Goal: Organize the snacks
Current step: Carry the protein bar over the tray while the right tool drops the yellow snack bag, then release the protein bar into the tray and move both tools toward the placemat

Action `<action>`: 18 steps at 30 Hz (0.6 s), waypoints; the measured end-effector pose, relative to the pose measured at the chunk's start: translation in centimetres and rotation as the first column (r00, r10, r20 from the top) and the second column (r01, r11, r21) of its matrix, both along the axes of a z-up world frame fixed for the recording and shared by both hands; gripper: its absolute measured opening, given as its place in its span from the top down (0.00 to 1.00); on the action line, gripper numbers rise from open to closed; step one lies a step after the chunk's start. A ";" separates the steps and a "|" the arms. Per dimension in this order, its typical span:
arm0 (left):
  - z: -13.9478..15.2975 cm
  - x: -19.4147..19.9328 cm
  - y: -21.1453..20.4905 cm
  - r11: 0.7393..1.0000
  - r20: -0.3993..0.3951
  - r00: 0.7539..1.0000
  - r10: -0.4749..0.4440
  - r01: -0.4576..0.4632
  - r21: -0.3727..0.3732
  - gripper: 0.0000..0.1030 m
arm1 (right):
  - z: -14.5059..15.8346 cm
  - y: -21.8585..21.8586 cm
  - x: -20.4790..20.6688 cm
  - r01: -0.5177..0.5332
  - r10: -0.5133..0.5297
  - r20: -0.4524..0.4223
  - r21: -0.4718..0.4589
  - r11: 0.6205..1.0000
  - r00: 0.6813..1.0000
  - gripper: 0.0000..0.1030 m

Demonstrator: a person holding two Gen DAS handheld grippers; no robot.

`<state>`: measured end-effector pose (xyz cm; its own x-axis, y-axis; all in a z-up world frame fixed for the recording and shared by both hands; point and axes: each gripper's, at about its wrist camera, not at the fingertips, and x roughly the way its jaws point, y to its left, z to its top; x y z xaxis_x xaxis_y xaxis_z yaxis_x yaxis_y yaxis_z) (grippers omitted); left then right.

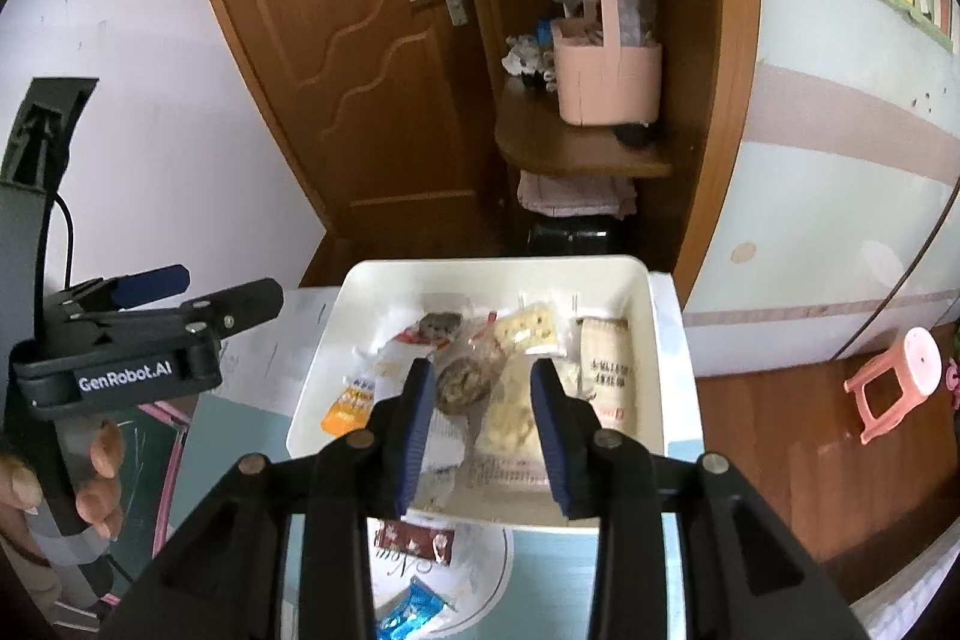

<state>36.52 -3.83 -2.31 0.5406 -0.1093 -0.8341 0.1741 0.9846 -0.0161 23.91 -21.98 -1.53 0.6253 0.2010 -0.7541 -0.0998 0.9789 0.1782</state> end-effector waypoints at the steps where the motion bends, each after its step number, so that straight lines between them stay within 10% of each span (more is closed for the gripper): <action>1: -0.2 -0.3 0.0 1.000 -0.003 1.000 -0.003 0.003 0.000 0.05 | -0.2 0.1 -0.2 -0.001 0.001 -0.006 0.002 1.000 1.000 0.66; 18: -5.5 -6.9 1.6 0.999 -0.115 0.992 -0.051 0.048 -0.023 0.05 | -6.1 2.1 -4.5 -0.016 0.022 -0.160 0.037 0.999 0.987 0.63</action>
